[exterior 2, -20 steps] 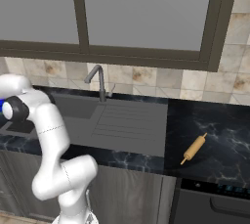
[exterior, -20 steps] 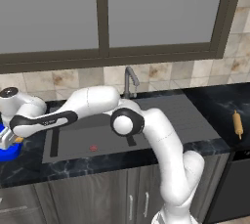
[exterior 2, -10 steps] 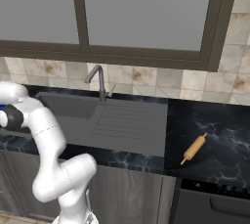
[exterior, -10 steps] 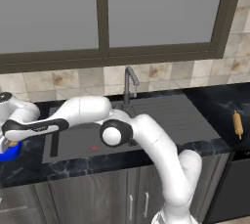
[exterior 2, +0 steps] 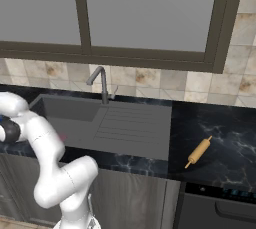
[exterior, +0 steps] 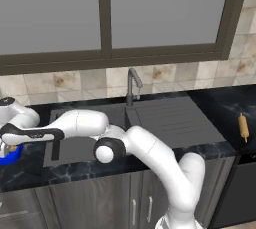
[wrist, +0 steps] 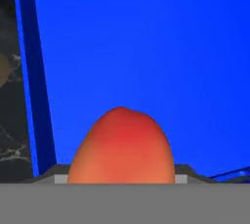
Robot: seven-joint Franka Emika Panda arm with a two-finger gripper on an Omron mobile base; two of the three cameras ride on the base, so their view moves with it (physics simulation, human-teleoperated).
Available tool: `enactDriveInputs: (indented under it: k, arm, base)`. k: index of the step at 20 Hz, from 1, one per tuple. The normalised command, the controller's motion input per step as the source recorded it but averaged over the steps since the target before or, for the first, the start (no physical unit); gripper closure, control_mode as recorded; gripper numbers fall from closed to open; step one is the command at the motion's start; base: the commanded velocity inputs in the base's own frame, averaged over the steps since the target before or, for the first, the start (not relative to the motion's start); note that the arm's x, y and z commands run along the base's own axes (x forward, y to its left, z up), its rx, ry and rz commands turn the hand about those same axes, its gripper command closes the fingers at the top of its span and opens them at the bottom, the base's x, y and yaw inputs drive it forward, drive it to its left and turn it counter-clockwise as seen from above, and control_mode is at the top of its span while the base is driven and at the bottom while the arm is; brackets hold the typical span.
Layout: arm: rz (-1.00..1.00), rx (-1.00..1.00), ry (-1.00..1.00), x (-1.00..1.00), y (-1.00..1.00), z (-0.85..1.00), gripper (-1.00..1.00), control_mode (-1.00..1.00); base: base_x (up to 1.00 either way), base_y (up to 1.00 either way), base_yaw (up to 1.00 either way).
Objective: Pick up all produce items and place them in the sink. Turn on the sink faucet to wash them. Then turn the sink off and put them in the tray.
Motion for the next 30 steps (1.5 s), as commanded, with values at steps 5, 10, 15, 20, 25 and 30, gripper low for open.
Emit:
enactDriveInputs:
  k: [5,10,15,20,25,30]
  arm:
    - [0.07,-0.01,0.01,0.11,0.26,-0.10,1.00,-1.00]
    - [0.05,-0.04,0.01,0.13,0.28,-0.01,-1.00,-1.00]
    - [0.00,-0.07,0.01,0.03,0.10,0.19,-1.00,-1.00]
    - [0.00,-0.14,0.07,0.05,0.18,0.42,-1.00,-1.00]
    - [0.00,-0.16,0.09,0.12,0.24,0.51,-1.00,-1.00]
    - [0.00,-0.15,0.09,0.13,0.20,0.61,-1.00,-1.00]
  base:
    - [0.00,0.00,0.00]
    - [0.00,0.00,0.00]
    - [0.00,0.00,0.00]
    - [0.00,0.00,0.00]
    - [0.00,0.00,0.00]
    - [0.00,0.00,0.00]
